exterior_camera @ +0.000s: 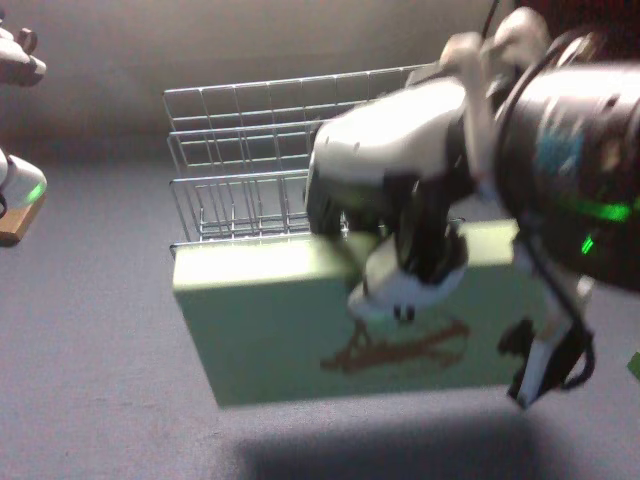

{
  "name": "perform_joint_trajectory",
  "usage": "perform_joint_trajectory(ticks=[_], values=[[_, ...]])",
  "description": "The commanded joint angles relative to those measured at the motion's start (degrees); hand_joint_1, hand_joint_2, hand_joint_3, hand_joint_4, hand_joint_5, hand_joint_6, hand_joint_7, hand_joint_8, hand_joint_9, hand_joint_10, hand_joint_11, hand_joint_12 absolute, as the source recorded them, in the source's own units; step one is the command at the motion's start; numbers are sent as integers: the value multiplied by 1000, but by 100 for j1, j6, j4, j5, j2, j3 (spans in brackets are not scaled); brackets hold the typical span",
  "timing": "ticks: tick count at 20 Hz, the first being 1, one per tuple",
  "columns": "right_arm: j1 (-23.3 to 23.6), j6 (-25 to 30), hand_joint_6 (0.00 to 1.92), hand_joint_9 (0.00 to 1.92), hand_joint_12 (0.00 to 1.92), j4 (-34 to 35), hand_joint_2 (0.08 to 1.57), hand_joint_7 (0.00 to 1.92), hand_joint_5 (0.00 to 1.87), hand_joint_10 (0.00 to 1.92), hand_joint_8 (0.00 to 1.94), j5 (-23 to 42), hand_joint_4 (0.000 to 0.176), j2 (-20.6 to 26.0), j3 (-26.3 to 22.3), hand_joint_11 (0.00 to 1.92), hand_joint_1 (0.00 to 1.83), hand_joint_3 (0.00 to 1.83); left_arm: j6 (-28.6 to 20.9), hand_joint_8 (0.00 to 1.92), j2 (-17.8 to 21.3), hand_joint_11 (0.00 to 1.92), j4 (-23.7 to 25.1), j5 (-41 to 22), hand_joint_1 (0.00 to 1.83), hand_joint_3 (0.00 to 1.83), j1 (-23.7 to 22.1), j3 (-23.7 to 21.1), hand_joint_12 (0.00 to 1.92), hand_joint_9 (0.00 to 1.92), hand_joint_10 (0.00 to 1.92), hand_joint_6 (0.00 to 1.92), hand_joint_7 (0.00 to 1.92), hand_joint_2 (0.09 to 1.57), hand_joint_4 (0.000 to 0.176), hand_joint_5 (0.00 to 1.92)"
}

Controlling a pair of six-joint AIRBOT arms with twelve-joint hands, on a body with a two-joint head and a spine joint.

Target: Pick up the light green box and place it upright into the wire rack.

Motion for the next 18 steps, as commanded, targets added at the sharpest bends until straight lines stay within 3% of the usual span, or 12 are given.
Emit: perform_joint_trajectory(ticks=[1, 4, 5, 9, 14, 18], values=[[119, 6, 974, 869, 1431, -322, 1134, 995, 870, 1378, 946, 225, 0, 5, -27, 748, 1369, 0, 19, 6, -3, 0, 438, -212, 293, 0, -72, -8, 212, 95, 5, 0, 137, 1218, 24, 195], [568, -163, 986, 878, 1419, -325, 1137, 974, 863, 1371, 971, 125, 0, 127, -31, 751, 1368, 0, 18, 3, -3, 0, 382, -177, 289, 0, -82, -20, 192, 98, 3, 0, 144, 1219, 22, 187], [911, -325, 1006, 874, 1410, -326, 1141, 967, 848, 1374, 986, 113, 0, 199, -26, 749, 1367, 1, 18, 1, -3, 0, 382, -135, 279, 1, -92, -33, 115, 74, 2, 0, 127, 1222, 18, 179], [1273, -413, 1010, 864, 1409, -462, 1142, 976, 845, 1383, 982, 278, 0, 189, 97, 747, 1367, 0, 19, 1, -3, 0, 382, -126, 277, 1, -89, -33, 92, 71, 1, 7, 126, 1223, 17, 190], [1409, -534, 1014, 862, 1408, -464, 1140, 980, 850, 1378, 980, 335, 0, -192, 653, 736, 1367, 0, 18, 1, -4, 0, 381, -127, 278, 0, -89, -47, 122, 74, 1, 1, 119, 1221, 16, 213], [1232, -667, 1018, 863, 1410, -509, 1141, 982, 845, 1379, 973, 578, 0, -396, 967, 736, 1368, 0, 22, 2, 9, 0, 382, -137, 279, 0, -45, -42, 173, 80, 1, 0, 134, 1215, 17, 209]])
